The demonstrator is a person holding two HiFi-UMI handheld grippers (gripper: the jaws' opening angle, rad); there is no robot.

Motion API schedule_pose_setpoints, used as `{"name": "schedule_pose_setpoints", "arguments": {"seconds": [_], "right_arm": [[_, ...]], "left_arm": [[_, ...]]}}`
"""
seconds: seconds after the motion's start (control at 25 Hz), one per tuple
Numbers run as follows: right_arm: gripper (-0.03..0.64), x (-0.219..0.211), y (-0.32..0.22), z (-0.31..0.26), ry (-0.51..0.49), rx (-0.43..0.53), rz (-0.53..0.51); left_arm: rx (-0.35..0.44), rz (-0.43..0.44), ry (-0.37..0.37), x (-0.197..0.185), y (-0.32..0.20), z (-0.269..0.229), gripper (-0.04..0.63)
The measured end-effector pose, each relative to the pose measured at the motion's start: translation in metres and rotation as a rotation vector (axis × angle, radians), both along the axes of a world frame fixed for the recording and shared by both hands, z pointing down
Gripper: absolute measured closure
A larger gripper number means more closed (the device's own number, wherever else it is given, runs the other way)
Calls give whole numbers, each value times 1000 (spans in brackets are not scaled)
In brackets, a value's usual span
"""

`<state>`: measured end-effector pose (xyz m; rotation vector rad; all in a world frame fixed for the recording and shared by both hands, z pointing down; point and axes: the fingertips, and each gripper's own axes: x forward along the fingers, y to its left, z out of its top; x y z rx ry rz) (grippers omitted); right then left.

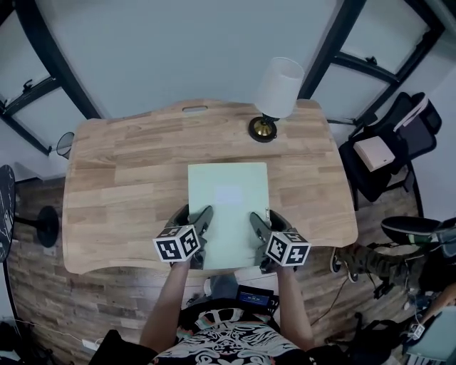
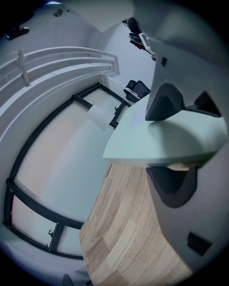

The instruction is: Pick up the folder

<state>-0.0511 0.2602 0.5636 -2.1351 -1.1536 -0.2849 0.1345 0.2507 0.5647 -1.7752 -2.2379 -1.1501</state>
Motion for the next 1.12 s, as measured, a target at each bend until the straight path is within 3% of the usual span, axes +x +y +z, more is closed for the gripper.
{"name": "schedule_pose_setpoints", "arguments": {"seconds": [1.12], "right_arm": [[347, -2, -66, -70, 36, -154, 43]], "left_arm": [[-149, 32, 30, -1, -59, -77, 290]]}}
